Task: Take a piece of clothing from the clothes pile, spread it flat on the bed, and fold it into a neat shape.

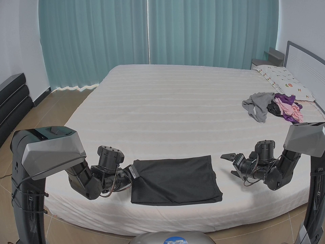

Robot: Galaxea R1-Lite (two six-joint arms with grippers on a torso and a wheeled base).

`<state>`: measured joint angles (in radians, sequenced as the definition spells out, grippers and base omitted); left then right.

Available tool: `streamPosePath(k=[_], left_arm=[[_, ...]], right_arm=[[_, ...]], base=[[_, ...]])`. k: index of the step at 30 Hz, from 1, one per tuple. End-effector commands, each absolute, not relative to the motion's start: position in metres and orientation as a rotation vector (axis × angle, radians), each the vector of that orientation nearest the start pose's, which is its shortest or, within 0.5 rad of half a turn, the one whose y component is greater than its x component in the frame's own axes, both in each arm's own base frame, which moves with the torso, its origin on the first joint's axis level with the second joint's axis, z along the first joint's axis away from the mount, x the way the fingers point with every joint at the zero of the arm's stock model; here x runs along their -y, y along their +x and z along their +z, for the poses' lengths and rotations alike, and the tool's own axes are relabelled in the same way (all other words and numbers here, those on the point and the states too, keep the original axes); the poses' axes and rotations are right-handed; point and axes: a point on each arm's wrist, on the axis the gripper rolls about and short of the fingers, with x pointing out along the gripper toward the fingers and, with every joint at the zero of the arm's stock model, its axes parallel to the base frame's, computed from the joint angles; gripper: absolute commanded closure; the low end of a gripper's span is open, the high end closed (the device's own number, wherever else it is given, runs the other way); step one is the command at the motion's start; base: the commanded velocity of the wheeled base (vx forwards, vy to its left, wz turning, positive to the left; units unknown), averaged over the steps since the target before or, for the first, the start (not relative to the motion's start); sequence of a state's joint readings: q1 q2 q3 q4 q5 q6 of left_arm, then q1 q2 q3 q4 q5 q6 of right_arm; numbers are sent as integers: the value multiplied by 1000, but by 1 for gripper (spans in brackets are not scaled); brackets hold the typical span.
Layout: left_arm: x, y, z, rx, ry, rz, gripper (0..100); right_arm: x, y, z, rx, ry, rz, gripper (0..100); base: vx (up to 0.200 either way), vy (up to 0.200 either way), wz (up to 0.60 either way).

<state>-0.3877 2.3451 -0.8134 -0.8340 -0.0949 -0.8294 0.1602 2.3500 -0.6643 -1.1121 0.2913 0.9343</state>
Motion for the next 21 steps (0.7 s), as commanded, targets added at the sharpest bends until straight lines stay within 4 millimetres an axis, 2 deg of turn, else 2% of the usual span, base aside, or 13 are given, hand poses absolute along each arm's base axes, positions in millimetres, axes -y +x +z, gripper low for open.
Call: streamPosePath(k=[1, 15, 21], left_arm=[[142, 342, -23, -842, -679, -145, 0], [137, 348, -15, -814, -747, -120, 0], [124, 354, -10, -793, -805, -77, 0]], right_arm=[[-63, 345, -25, -735, 930, 143, 0], [-63, 344, -26, -731, 929, 146, 0], [-67, 343, -28, -737, 921, 152, 0]], base=[[0, 0, 0], [0, 0, 0], [0, 0, 0]])
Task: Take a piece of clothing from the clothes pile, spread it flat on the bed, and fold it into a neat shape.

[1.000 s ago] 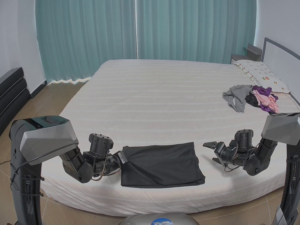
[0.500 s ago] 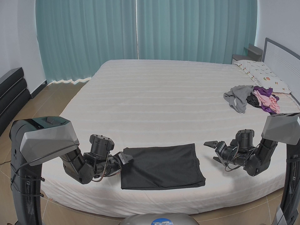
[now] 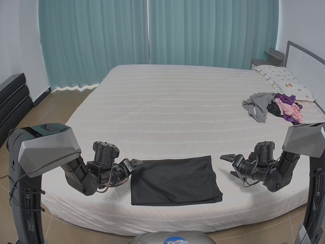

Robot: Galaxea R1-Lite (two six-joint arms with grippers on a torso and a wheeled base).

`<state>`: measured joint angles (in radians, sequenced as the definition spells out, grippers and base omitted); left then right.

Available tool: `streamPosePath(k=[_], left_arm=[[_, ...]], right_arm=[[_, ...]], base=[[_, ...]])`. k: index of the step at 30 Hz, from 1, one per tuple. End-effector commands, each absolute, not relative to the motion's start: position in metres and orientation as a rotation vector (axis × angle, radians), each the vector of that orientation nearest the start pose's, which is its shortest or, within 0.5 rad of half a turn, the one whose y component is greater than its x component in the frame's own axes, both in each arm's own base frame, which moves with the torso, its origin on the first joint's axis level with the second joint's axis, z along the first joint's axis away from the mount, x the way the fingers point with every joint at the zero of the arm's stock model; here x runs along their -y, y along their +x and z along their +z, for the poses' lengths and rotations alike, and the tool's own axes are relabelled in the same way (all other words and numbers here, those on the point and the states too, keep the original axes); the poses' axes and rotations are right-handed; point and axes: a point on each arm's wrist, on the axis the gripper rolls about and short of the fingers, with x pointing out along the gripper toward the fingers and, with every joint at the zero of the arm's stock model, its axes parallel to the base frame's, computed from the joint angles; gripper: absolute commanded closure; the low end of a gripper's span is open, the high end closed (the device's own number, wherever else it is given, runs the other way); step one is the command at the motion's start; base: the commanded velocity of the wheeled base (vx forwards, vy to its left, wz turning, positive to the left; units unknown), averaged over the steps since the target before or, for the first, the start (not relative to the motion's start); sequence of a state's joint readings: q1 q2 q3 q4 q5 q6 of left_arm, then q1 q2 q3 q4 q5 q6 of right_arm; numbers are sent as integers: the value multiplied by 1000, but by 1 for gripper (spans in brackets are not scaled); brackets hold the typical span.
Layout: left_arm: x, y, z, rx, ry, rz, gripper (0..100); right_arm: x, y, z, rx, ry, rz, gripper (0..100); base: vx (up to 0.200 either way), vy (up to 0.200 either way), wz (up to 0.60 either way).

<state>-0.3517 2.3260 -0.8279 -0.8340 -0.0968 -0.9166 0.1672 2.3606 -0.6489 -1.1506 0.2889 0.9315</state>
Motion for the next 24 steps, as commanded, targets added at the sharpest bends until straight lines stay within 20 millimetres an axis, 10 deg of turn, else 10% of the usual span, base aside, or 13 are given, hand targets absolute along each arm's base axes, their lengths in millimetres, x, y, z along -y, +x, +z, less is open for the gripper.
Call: streamPosePath(k=[1, 10, 18, 24], left_arm=[[119, 355, -7, -783, -823, -65, 0], [86, 332, 36, -683, -896, 12, 0], [53, 297, 126, -389, -922, 23, 0], [41, 230, 189, -185, -763, -39, 0]], right_arm=[[-67, 343, -29, -738, 921, 151, 0], [-73, 340, -19, -716, 908, 153, 0], [-58, 291, 59, -469, 720, 149, 0], [-43, 228, 130, -220, 522, 190, 0]], base=[[0, 0, 0], [0, 0, 0], [0, 0, 0], [0, 0, 0]])
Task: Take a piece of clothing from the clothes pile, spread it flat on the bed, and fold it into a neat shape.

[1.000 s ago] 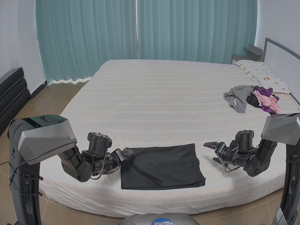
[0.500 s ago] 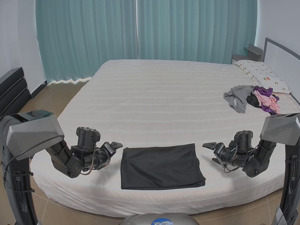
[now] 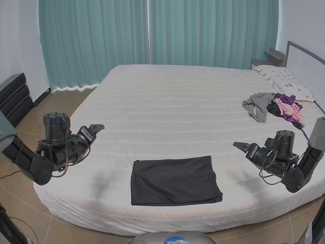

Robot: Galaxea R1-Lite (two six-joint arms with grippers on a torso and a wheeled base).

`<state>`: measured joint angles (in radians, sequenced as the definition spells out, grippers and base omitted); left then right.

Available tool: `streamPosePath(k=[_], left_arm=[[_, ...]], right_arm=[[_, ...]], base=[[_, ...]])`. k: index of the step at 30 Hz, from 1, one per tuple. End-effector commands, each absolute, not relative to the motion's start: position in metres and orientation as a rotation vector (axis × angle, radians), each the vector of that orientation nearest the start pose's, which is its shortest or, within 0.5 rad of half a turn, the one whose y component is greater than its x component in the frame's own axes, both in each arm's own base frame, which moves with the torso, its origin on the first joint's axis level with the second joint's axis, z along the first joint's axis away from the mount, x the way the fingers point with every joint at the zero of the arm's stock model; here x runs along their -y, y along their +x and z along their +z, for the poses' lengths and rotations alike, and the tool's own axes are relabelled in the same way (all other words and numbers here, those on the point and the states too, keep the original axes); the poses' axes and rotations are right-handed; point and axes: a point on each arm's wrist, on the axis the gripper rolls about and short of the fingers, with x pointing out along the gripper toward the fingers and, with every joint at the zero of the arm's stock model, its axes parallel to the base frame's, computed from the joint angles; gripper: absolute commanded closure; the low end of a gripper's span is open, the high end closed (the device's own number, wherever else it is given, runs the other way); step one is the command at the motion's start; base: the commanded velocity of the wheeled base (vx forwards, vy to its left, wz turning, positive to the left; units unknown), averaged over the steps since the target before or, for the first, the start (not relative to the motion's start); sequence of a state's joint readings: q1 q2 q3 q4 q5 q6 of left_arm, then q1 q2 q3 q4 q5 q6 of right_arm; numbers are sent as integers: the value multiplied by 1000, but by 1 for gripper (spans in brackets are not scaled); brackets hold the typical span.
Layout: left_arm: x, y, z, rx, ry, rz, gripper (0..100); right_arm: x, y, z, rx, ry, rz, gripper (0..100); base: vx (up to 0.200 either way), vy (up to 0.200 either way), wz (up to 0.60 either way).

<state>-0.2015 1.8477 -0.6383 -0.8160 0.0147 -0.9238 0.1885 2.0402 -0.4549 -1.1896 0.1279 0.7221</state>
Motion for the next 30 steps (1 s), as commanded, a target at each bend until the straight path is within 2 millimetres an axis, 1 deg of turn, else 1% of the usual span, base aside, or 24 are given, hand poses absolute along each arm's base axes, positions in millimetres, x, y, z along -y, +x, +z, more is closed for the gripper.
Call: streamPosePath(k=[1, 2, 4, 6, 7, 8, 10, 11, 12, 14, 15, 16, 19, 20, 21, 22, 24, 25, 26, 27, 28, 30], left_arm=[[39, 220, 195, -159, -729, -39, 0], [39, 220, 195, -159, -729, -39, 0], [33, 191, 210, -81, -648, -38, 0], [29, 167, 217, -30, -599, -51, 0], [27, 158, 219, -15, -575, -56, 0], [25, 145, 222, 11, -535, -54, 0], [20, 127, 226, 35, -477, -37, 0], [19, 122, 228, 42, -464, -29, 0], [16, 109, 230, 62, -440, -7, 0], [13, 93, 232, 83, -407, 17, 0], [13, 92, 232, 82, -404, 18, 0], [9, 78, 232, 102, -380, 32, 0], [5, 59, 230, 119, -377, 57, 0], [4, 54, 229, 117, -372, 66, 0], [4, 53, 229, 120, -373, 67, 0], [2, 43, 226, 108, -364, 78, 0], [-1, 31, 222, 100, -360, 86, 0], [-1, 31, 222, 100, -360, 86, 0], [-4, 16, 218, 112, -351, 97, 0], [-4, 15, 218, 115, -351, 97, 0], [-6, 4, 214, 124, -306, 118, 0], [-8, -8, 209, 137, -265, 152, 0]], right_arm=[[-39, 217, 138, -187, 481, 186, 0], [-39, 217, 138, -187, 481, 186, 0], [-29, 191, 150, -125, 421, 169, 0], [-23, 170, 157, -71, 412, 165, 0], [-21, 163, 159, -54, 409, 162, 0], [-19, 154, 162, -30, 403, 163, 0], [-16, 138, 164, -7, 374, 153, 0], [-15, 133, 164, -7, 365, 148, 0], [-12, 121, 162, -7, 342, 141, 0], [-11, 105, 159, -8, 310, 139, 0], [-11, 104, 159, -8, 308, 139, 0], [-9, 88, 157, -3, 285, 141, 0], [-7, 66, 158, 11, 265, 138, 0], [-6, 60, 157, 14, 252, 137, 0], [-6, 59, 157, 14, 249, 137, 0], [-5, 44, 153, 14, 204, 136, 0], [-4, 29, 147, 14, 157, 135, 0], [-4, 29, 147, 14, 157, 135, 0], [-2, 14, 143, 22, 114, 135, 0], [-2, 13, 143, 20, 112, 135, 0], [-1, 2, 143, 24, 85, 135, 0], [0, -9, 139, 2, 63, 134, 0]], base=[[0, 0, 0], [0, 0, 0], [0, 0, 0], [0, 0, 0], [0, 0, 0], [0, 0, 0], [0, 0, 0], [0, 0, 0], [0, 0, 0], [0, 0, 0], [0, 0, 0], [0, 0, 0], [0, 0, 0], [0, 0, 0], [0, 0, 0], [0, 0, 0], [0, 0, 0], [0, 0, 0], [0, 0, 0], [0, 0, 0], [0, 0, 0], [0, 0, 0]])
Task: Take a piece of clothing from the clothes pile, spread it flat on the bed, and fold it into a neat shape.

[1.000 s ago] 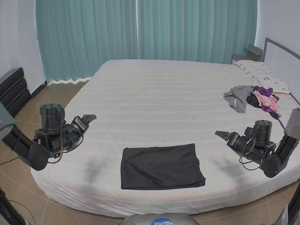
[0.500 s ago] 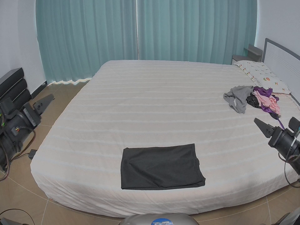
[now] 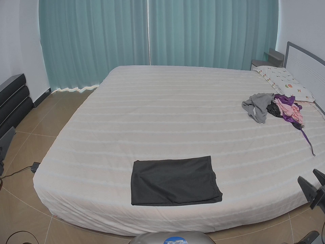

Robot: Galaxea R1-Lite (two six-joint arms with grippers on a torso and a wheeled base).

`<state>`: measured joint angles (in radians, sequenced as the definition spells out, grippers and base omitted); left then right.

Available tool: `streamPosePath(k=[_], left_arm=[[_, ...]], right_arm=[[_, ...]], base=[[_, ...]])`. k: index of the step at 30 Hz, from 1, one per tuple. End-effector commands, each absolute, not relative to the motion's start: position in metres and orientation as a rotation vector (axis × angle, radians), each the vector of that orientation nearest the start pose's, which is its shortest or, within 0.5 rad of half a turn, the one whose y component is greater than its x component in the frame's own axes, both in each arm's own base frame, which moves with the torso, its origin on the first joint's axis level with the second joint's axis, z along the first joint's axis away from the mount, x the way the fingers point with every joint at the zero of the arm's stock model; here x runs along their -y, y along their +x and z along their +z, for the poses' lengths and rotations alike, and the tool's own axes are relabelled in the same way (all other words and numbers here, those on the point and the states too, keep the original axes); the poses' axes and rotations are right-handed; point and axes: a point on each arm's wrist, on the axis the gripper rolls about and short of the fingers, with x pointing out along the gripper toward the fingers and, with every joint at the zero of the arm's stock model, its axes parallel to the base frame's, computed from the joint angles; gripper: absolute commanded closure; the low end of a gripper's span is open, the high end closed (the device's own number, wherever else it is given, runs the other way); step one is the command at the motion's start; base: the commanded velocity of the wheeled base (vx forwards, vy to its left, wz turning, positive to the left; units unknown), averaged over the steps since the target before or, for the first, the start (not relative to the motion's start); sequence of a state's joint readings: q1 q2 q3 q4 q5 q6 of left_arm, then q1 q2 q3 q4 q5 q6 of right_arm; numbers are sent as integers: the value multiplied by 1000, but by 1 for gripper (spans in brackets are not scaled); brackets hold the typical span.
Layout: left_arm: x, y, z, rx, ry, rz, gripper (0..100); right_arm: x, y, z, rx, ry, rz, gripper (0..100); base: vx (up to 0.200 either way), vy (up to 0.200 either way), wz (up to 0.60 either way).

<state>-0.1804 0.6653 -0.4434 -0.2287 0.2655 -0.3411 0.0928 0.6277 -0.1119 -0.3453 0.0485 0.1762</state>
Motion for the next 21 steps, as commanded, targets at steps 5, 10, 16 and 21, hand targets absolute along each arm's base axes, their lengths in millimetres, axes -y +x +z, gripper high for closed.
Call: streamPosePath(k=[5, 10, 16, 21], left_arm=[[-7, -28, 201, 184, -217, 253, 0], [-5, -40, 195, 192, -133, 316, 0], [1, -58, 184, 233, -44, 395, 0], [4, -57, 181, 230, -40, 269, 0]], right_arm=[[2, -31, 135, -15, 15, 149, 0], [3, -38, 138, 18, -45, 135, 0], [5, -37, 135, 7, -55, 40, 0], [7, -37, 135, 2, -64, -69, 0]], base=[[0, 0, 0], [0, 0, 0], [0, 0, 0], [0, 0, 0]])
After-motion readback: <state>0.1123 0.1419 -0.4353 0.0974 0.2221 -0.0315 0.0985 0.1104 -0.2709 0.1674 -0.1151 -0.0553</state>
